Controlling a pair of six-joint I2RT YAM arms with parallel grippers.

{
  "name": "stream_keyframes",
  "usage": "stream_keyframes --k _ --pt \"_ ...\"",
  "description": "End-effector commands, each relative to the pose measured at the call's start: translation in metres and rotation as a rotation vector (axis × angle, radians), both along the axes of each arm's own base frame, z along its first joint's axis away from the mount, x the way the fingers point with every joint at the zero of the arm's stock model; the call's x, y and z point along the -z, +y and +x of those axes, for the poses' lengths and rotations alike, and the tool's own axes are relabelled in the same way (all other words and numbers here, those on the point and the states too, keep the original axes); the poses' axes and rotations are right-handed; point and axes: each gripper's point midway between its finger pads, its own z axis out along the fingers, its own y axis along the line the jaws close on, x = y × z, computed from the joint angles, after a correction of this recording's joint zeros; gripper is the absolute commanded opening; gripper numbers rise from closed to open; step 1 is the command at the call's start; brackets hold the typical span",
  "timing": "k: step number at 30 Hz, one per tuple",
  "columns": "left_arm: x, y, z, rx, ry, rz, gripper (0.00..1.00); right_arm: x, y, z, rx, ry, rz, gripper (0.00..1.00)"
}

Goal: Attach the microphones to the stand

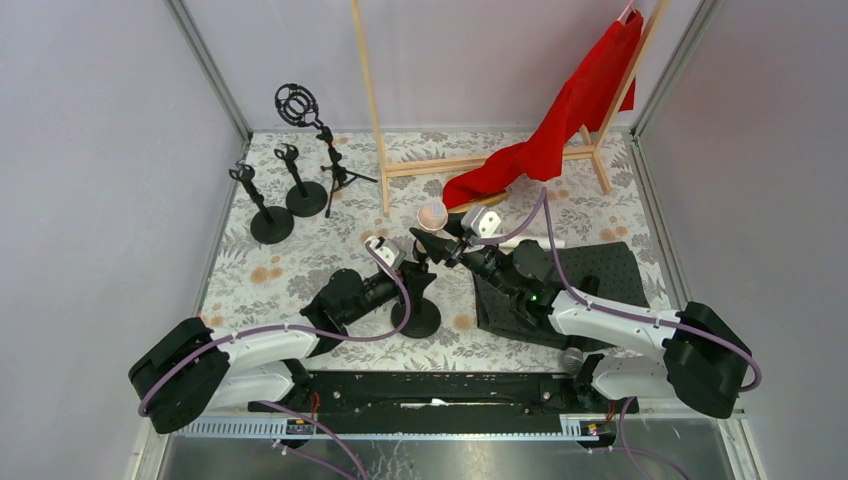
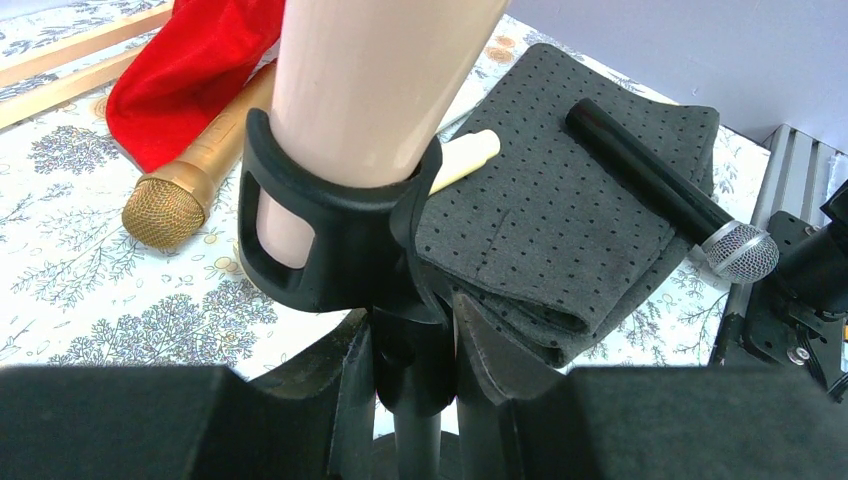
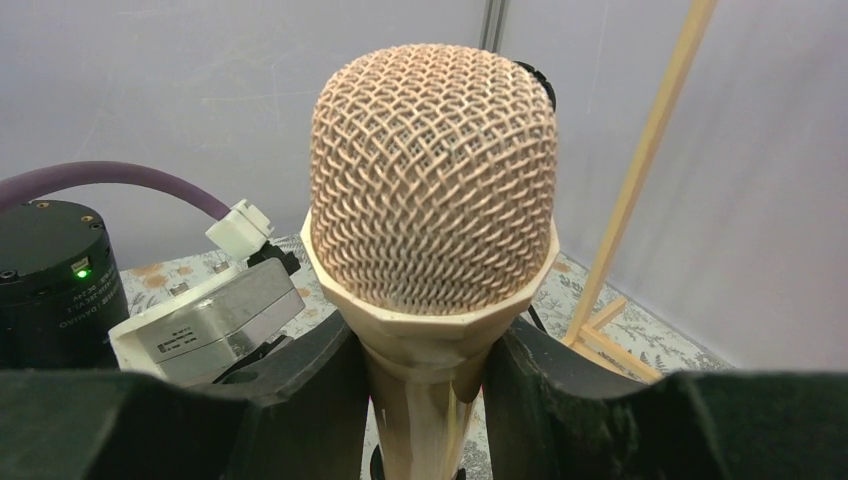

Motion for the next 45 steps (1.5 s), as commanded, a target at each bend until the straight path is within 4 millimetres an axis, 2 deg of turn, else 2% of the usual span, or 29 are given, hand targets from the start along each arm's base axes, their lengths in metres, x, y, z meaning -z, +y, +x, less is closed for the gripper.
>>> stream_keyframes --k 1,12,18,20,27,32,37,42,45 --pt "-0.012 -0.015 -0.029 0.144 -0.052 -0.035 0.00 0.182 -0.032 -0.001 0.080 0.301 -0.497 0.00" --pt "-0.019 -0.010 -0.033 0.130 -0.051 -0.089 0.00 0.199 -0.040 0.000 0.091 0.272 -0.550 0.00" --pt "-0.019 -0.008 -0.036 0.135 -0.038 -0.122 0.00 0.201 -0.040 -0.004 0.070 0.234 -0.551 0.00" --pt "-0.018 -0.007 -0.037 0.134 -0.029 -0.128 0.00 0.192 -0.037 -0.008 0.046 0.194 -0.524 0.00" --pt "-0.014 -0.003 -0.040 0.121 0.005 -0.162 0.00 0.135 -0.025 -0.028 -0.054 -0.011 -0.428 0.00" --pt "-0.012 -0.001 -0.040 0.106 0.025 -0.189 0.00 0.120 -0.022 -0.036 -0.059 -0.164 -0.470 0.00" --pt "-0.013 0.002 -0.039 0.086 0.046 -0.221 0.00 0.104 -0.023 -0.036 0.017 -0.298 -0.467 0.00" --pt "-0.015 0.007 -0.038 0.058 0.077 -0.279 0.00 0.084 -0.026 -0.038 0.103 -0.386 -0.410 0.00" --pt "-0.016 0.006 -0.041 0.070 0.089 -0.299 0.01 0.081 -0.022 -0.040 0.101 -0.383 -0.395 0.00"
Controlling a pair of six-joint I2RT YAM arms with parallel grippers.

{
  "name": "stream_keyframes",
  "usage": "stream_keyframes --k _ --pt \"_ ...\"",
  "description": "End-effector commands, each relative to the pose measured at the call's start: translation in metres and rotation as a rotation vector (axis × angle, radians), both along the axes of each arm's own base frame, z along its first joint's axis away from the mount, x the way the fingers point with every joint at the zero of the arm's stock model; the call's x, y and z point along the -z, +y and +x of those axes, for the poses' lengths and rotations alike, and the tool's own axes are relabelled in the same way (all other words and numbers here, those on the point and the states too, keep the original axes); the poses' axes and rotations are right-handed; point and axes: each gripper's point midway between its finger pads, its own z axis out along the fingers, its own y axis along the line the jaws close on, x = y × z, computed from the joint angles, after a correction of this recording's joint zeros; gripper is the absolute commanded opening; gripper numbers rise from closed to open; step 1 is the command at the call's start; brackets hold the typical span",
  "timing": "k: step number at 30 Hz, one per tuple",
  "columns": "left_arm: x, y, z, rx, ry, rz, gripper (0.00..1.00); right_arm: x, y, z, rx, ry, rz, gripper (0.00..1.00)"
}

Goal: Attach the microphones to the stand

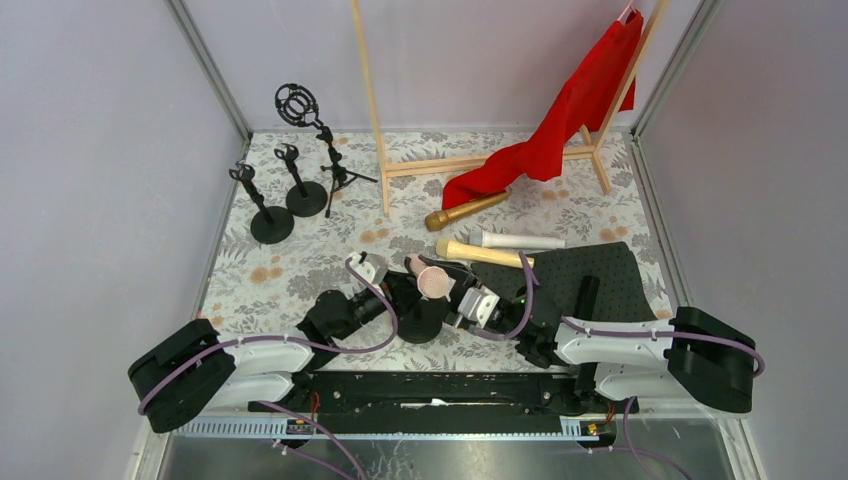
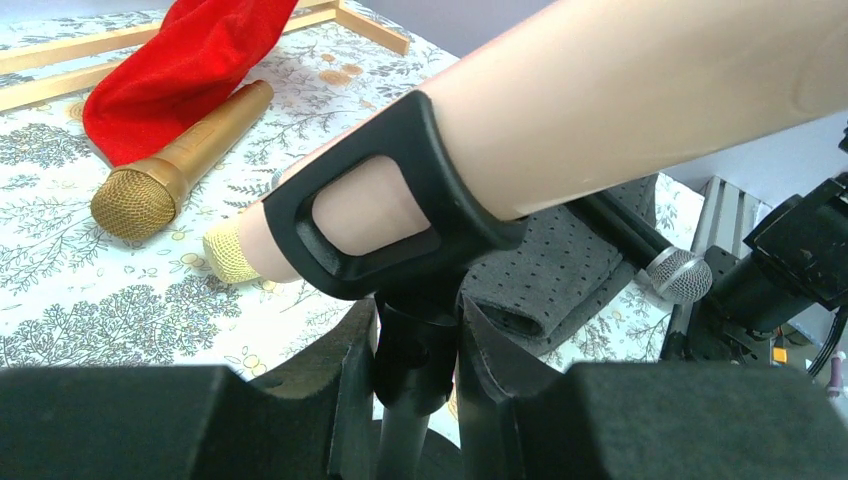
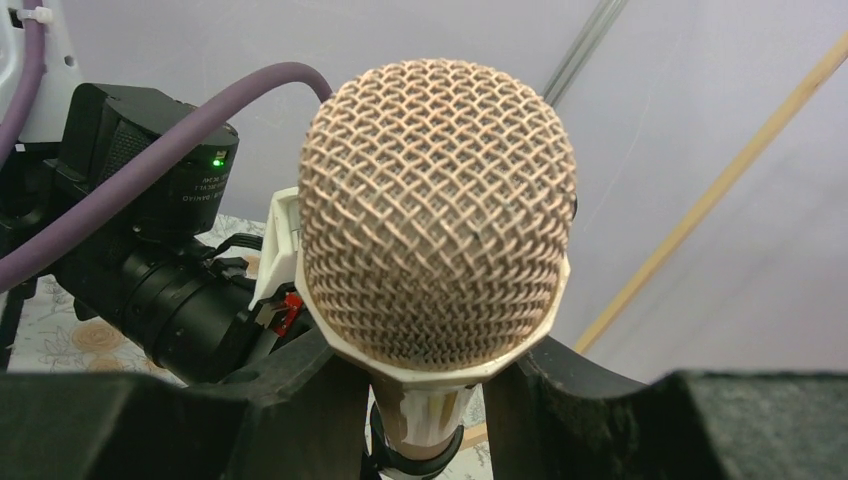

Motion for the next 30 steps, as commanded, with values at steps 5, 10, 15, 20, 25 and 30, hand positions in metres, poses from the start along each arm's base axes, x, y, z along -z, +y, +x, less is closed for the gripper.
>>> stream_keyframes --k 5,10,15,20,25,30 --pt "-0.019 -0.006 -0.022 0.098 0.088 -0.167 0.17 0.063 -0.023 0.039 0.244 0.033 -0.206 0.00" --pt "-0.019 -0.006 -0.022 0.096 0.091 -0.169 0.43 0.054 -0.025 0.036 0.239 0.039 -0.174 0.00" --pt "-0.020 -0.007 -0.020 0.090 0.090 -0.177 0.48 0.053 -0.025 0.034 0.233 0.046 -0.169 0.00" --pt "-0.026 -0.007 -0.020 0.090 0.073 -0.203 0.50 0.054 -0.024 0.031 0.214 0.063 -0.161 0.00" --pt "-0.034 -0.010 -0.020 0.106 0.031 -0.228 0.59 0.055 -0.022 0.026 0.190 0.076 -0.156 0.00" --pt "-0.039 -0.018 -0.023 0.151 0.001 -0.217 0.69 0.056 -0.021 0.023 0.169 0.079 -0.163 0.00"
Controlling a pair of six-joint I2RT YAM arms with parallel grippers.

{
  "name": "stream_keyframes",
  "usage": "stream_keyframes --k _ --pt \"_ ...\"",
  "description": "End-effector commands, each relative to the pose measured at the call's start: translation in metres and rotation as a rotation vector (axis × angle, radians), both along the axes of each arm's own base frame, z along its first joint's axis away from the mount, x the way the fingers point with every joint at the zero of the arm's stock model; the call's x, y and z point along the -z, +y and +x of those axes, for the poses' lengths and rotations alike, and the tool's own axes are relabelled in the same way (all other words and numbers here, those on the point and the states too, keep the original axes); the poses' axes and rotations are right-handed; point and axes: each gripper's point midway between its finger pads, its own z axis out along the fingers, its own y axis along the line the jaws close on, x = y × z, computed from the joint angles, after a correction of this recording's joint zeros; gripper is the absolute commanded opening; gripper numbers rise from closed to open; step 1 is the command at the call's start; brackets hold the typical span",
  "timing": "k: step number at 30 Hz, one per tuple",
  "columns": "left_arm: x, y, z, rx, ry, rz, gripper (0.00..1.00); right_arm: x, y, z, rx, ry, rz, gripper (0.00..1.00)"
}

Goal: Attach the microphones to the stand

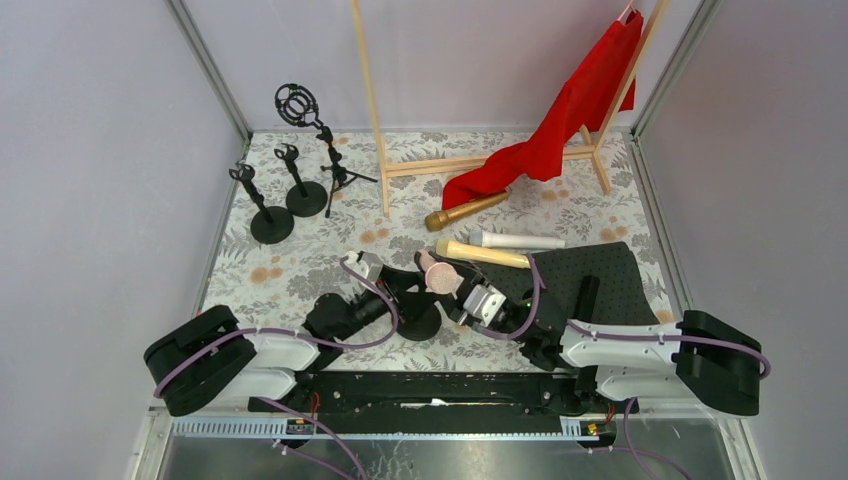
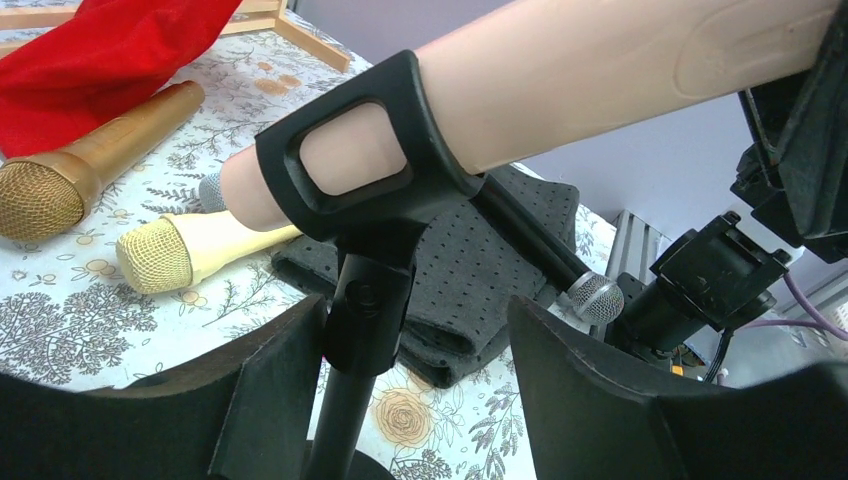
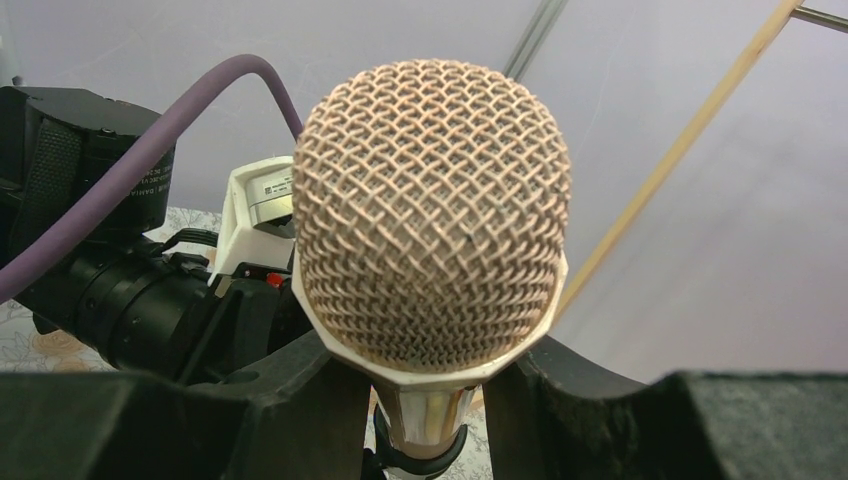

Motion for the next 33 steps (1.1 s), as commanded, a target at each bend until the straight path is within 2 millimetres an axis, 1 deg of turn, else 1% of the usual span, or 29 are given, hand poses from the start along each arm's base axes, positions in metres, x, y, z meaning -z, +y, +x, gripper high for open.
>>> stream_keyframes --k 1,11,18,22,26,30,33 --pt "-0.029 -0.011 -0.012 0.087 -0.093 -0.072 0.70 0.062 -0.006 0.016 0.081 0.082 -0.200 0.00" --pt "-0.027 -0.016 -0.014 0.142 -0.122 -0.049 0.70 0.063 -0.002 0.001 -0.007 0.083 -0.216 0.00" --pt "-0.035 -0.016 -0.012 0.163 -0.135 -0.063 0.70 0.065 -0.001 -0.002 -0.024 0.085 -0.228 0.00" --pt "-0.036 -0.014 -0.003 0.132 -0.107 -0.079 0.71 0.066 -0.001 -0.002 -0.027 0.089 -0.227 0.00" --pt "-0.035 -0.008 0.008 0.082 -0.075 -0.098 0.71 0.066 -0.001 -0.002 -0.027 0.091 -0.230 0.00" --pt "-0.040 -0.006 0.004 0.099 -0.087 -0.125 0.70 0.067 -0.001 -0.002 -0.025 0.091 -0.233 0.00" --pt "-0.044 -0.006 0.000 0.119 -0.104 -0.151 0.66 0.067 0.000 -0.002 -0.027 0.094 -0.236 0.00"
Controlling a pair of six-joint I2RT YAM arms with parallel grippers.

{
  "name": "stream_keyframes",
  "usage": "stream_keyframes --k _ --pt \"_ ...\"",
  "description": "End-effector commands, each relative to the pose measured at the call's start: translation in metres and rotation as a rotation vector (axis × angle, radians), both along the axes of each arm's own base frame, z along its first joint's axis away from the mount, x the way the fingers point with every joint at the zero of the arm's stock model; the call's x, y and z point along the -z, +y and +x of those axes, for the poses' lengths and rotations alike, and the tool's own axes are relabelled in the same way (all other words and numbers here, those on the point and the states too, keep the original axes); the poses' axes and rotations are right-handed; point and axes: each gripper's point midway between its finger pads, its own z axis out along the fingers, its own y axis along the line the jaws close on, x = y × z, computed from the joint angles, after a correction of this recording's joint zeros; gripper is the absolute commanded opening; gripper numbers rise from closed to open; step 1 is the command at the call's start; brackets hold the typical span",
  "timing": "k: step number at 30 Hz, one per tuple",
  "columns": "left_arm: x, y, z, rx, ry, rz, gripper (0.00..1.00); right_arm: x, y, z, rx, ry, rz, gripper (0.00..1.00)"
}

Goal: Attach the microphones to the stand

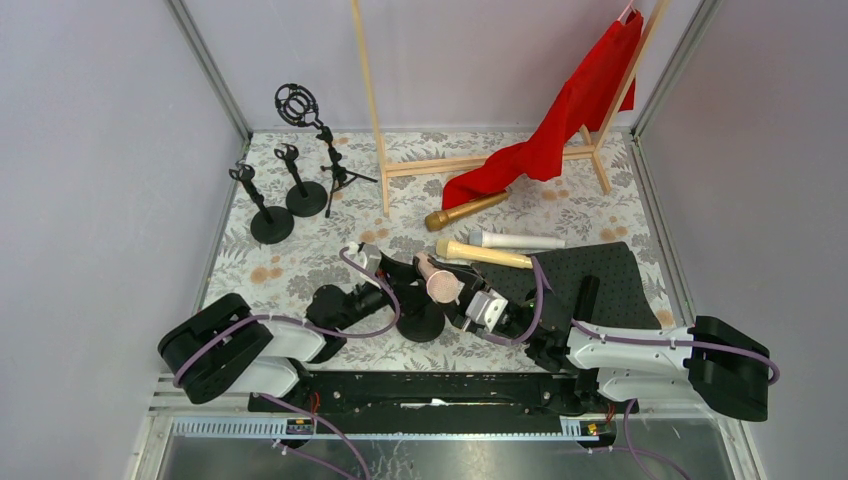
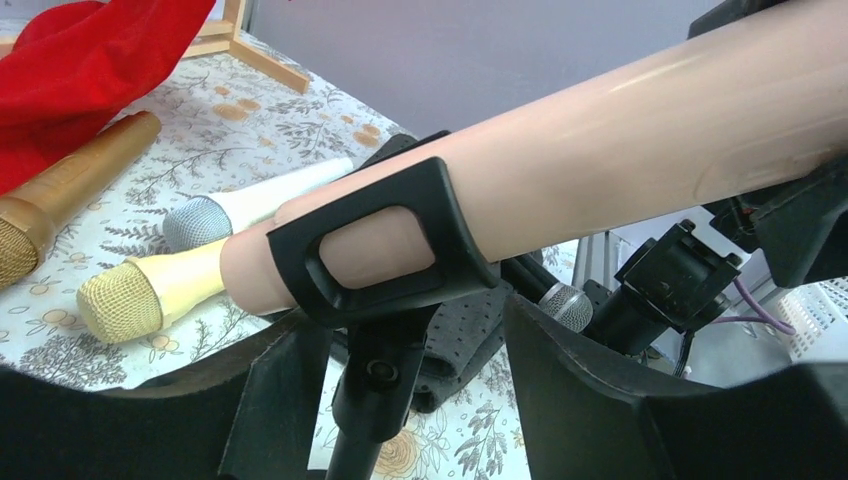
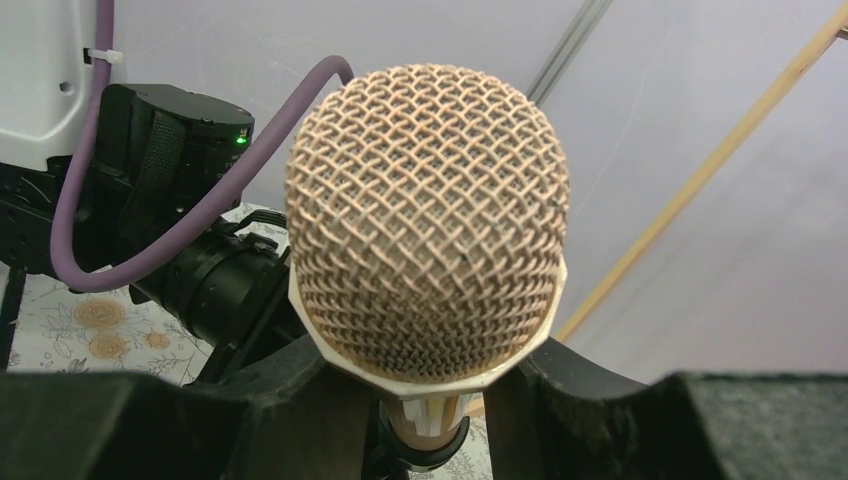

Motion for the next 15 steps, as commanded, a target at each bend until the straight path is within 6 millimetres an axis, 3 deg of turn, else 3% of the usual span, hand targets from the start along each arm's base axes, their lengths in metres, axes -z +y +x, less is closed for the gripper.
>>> stream_keyframes --k 1,9,12,14,15 --pt "-0.034 -0.001 -0.008 0.044 -0.084 -0.115 0.64 0.064 0.000 0.011 0.041 0.100 -0.194 0.00" --pt "-0.033 -0.011 -0.013 0.111 -0.072 -0.112 0.34 0.065 -0.002 0.012 0.053 0.102 -0.195 0.00" --pt "-0.033 -0.011 -0.014 0.117 -0.075 -0.111 0.17 0.068 -0.003 0.011 0.049 0.099 -0.210 0.00" --pt "-0.034 -0.011 -0.016 0.123 -0.079 -0.112 0.01 0.075 -0.003 0.011 0.048 0.107 -0.244 0.00" --pt "-0.034 -0.011 -0.016 0.126 -0.082 -0.111 0.00 0.078 -0.003 0.011 0.048 0.111 -0.250 0.00"
